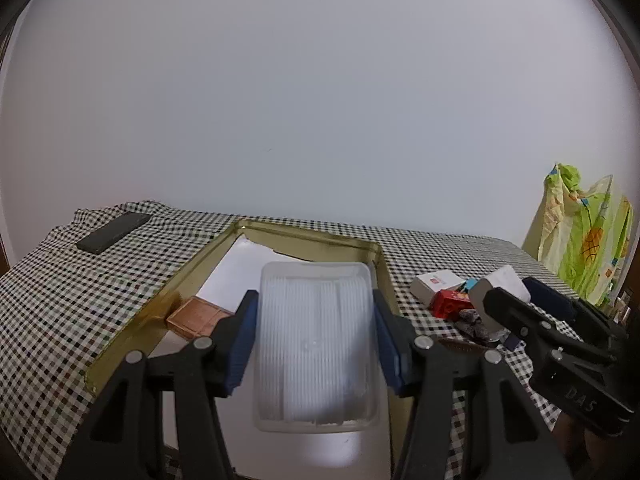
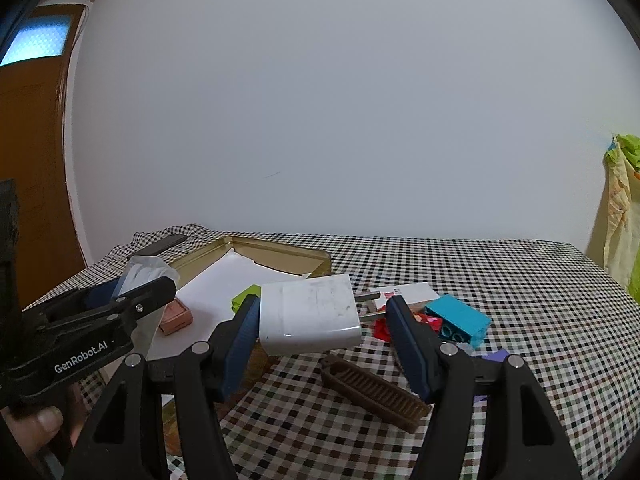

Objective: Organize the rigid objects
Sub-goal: 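Lower the white charger into the tray and open the right gripper while the left gripper holds the clear box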

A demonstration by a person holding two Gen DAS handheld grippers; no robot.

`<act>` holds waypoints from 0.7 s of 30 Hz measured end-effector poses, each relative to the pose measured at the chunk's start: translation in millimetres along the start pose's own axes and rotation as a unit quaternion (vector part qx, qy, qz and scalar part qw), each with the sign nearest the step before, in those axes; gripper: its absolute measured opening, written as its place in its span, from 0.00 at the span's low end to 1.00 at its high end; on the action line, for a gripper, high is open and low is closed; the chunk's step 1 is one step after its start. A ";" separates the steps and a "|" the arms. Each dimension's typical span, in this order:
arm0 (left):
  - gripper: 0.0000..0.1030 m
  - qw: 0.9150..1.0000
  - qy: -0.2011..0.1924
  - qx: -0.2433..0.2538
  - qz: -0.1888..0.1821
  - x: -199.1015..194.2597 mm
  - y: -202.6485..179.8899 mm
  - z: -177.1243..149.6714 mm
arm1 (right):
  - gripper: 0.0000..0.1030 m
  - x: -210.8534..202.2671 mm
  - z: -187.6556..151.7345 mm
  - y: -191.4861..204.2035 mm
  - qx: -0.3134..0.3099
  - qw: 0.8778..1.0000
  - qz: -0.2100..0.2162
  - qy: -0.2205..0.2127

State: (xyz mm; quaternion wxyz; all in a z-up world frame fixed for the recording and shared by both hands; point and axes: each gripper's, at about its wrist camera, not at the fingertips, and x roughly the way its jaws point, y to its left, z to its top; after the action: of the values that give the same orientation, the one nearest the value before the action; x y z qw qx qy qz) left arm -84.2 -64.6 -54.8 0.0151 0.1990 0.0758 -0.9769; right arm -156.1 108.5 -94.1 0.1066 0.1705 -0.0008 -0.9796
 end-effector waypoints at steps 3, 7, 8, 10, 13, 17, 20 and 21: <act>0.52 1.000 0.001 0.000 0.005 1.5 4.2 0.4 | 0.64 2.5 0.6 5.0 -0.004 1.000 0.004 0.003; 0.52 1.000 0.006 -0.002 0.009 3.1 10.7 0.9 | 0.64 6.0 0.6 11.9 -0.010 1.000 0.010 0.007; 0.52 1.000 0.007 -0.003 0.009 3.6 11.9 0.8 | 0.64 7.1 0.8 14.0 -0.012 1.000 0.012 0.009; 0.52 1.000 0.008 -0.003 0.011 3.7 13.8 0.6 | 0.64 9.9 1.4 16.8 -0.014 1.000 0.015 0.011; 0.52 1.000 0.010 -0.002 0.014 3.5 16.6 1.3 | 0.64 13.1 2.0 20.9 -0.017 1.000 0.020 0.015; 0.52 0.999 0.019 0.005 0.026 5.5 21.3 3.2 | 0.64 21.9 3.7 25.8 -0.021 0.999 0.029 0.025; 0.52 0.999 0.033 -0.004 0.039 9.8 32.7 5.6 | 0.64 31.7 6.0 32.2 -0.030 0.998 0.036 0.032; 0.52 0.998 0.038 -0.006 0.041 11.9 36.4 6.4 | 0.64 36.8 7.1 34.5 -0.030 0.998 0.041 0.037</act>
State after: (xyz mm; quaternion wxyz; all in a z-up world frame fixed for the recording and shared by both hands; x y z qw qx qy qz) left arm -95.5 -101.5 -58.8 0.0533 0.2390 0.0737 -0.9668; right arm -185.1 66.9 -98.3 0.1522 0.2033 0.0260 -0.9669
